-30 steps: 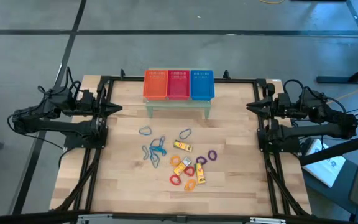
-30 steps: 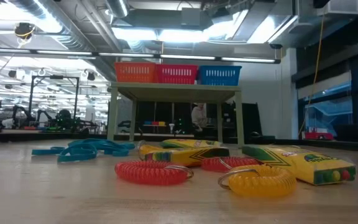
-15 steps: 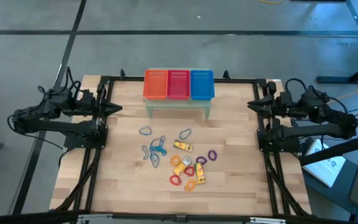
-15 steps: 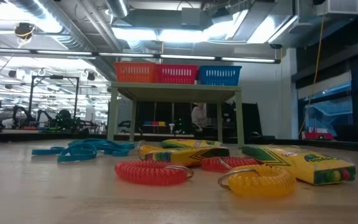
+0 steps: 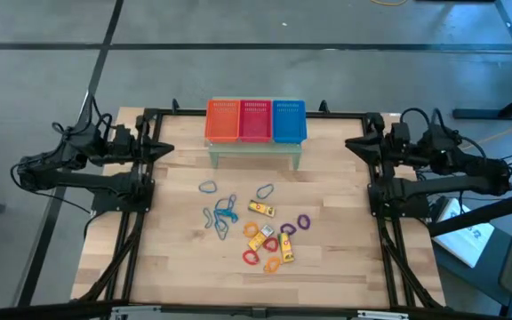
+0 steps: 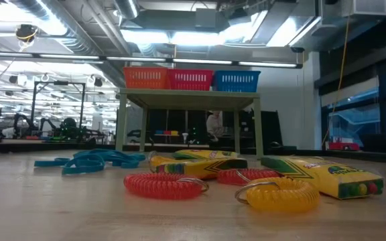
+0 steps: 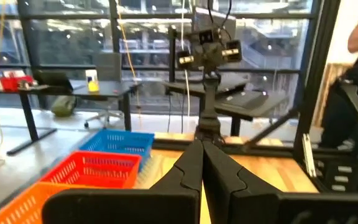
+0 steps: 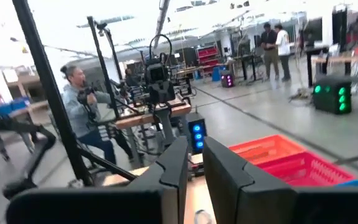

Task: Pick & Place Office Desk Supplies
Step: Put the yellow box of crayon into the orange bin on the shelf

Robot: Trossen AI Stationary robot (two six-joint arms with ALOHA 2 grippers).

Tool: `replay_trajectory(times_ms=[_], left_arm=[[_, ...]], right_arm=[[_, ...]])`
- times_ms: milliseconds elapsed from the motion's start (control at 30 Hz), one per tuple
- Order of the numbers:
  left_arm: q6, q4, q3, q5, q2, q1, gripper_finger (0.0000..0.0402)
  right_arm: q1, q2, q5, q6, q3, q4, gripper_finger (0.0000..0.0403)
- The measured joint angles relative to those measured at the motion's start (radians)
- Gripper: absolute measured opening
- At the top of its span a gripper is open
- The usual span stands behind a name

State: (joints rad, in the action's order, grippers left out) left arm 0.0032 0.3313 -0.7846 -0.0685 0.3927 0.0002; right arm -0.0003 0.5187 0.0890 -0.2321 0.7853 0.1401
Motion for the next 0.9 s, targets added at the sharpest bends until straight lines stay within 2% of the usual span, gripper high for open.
replay_trajectory(times_ms=[100,233,400,600,900], left_arm=[[-0.006,-0.108,0.0,-0.001,0.001,0.0,0.0006],[-0.05,-0.257,0.0,-0.002,0.006,0.0,0.0006],[-0.218,-0.395,0.0,-0.018,0.006,0.0,0.0006],[-0.502,-0.418,0.0,-0.093,0.006,0.0,0.0006],[-0.498,-0.444,0.001,-0.069,-0.002,0.0,0.0006]], right_arm=[[0.0,0.03,0.012,-0.08,0.0,-0.021,0.0052],[0.0,0.082,0.1,-0.187,0.0,-0.068,0.0052],[0.0,0.138,0.132,-0.208,0.0,-0.153,0.0052],[0.0,0.196,0.132,-0.236,0.0,-0.256,0.0052],[0.0,0.265,0.132,-0.243,0.0,-0.325,0.0052]])
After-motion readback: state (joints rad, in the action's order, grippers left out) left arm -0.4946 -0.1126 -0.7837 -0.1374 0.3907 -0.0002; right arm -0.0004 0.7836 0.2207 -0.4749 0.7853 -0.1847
